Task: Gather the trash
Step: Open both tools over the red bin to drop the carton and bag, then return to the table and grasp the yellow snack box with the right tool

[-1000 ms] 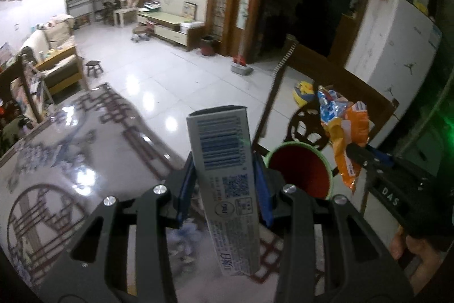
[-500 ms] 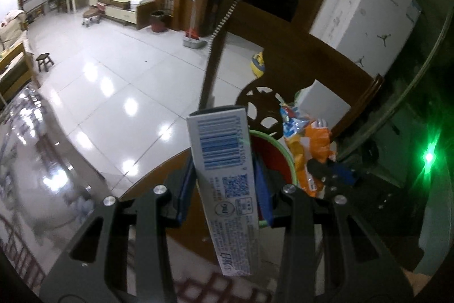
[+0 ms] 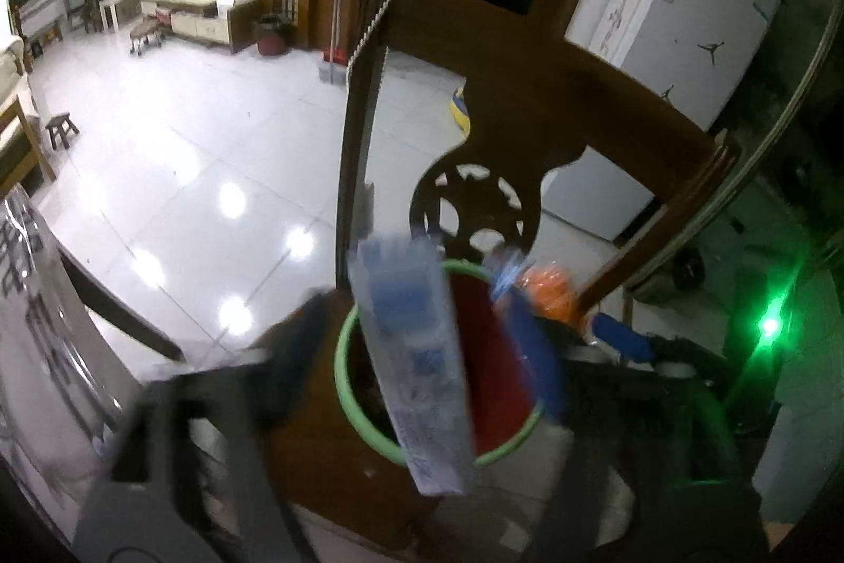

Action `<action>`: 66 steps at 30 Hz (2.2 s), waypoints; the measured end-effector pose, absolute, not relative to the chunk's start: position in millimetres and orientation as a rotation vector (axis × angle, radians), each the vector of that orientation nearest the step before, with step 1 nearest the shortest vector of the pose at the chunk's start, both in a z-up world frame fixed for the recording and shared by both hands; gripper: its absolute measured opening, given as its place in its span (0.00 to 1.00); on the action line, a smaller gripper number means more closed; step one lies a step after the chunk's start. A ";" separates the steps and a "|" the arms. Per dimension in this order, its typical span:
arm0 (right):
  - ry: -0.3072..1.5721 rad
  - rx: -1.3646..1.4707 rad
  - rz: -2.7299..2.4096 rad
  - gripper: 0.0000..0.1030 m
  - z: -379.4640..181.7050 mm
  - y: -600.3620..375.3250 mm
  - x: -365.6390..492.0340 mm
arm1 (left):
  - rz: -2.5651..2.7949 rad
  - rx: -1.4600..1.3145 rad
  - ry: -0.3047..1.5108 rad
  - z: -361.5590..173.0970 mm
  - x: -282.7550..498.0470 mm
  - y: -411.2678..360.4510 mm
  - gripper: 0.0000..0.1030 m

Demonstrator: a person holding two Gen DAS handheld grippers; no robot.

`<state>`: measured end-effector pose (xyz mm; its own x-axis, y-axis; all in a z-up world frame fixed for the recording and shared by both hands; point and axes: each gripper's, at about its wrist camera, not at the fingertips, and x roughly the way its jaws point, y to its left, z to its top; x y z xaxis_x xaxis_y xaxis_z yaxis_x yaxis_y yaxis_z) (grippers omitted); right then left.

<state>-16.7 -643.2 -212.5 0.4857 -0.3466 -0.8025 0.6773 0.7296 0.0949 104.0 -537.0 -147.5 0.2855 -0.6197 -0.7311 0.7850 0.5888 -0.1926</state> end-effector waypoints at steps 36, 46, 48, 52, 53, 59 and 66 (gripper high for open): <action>0.686 0.158 -0.161 0.62 -84.3 -357.8 5.1 | -0.328 0.009 0.534 9.4 44.7 -182.8 0.90; 0.804 0.093 -0.002 0.65 -109.8 -272.8 2.7 | -0.228 0.000 0.706 -48.8 26.7 -87.6 0.90; 0.850 0.088 0.059 0.65 -123.4 -253.7 6.8 | -0.195 -0.002 0.752 -66.0 25.7 -67.3 0.90; 0.957 0.074 0.179 0.65 -153.9 -219.6 22.4 | -0.121 -0.019 0.831 -97.3 22.8 -27.8 0.90; 0.979 0.056 0.208 0.65 -162.4 -208.9 27.6 | -0.104 -0.029 0.843 -102.8 22.3 -19.1 0.90; 1.118 -0.242 0.433 0.65 -213.5 -148.5 54.7 | -0.036 -0.087 0.940 -133.9 22.0 35.3 0.90; 1.212 -0.606 0.628 0.69 -263.8 -94.4 62.5 | -0.009 -0.175 1.010 -158.4 31.2 52.6 0.90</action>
<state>62.5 -94.4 -263.8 0.2289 0.1159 -0.9665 -0.7231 0.6849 -0.0892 31.2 52.6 -158.4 0.5327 -0.0888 -0.8417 -0.0734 0.9859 -0.1504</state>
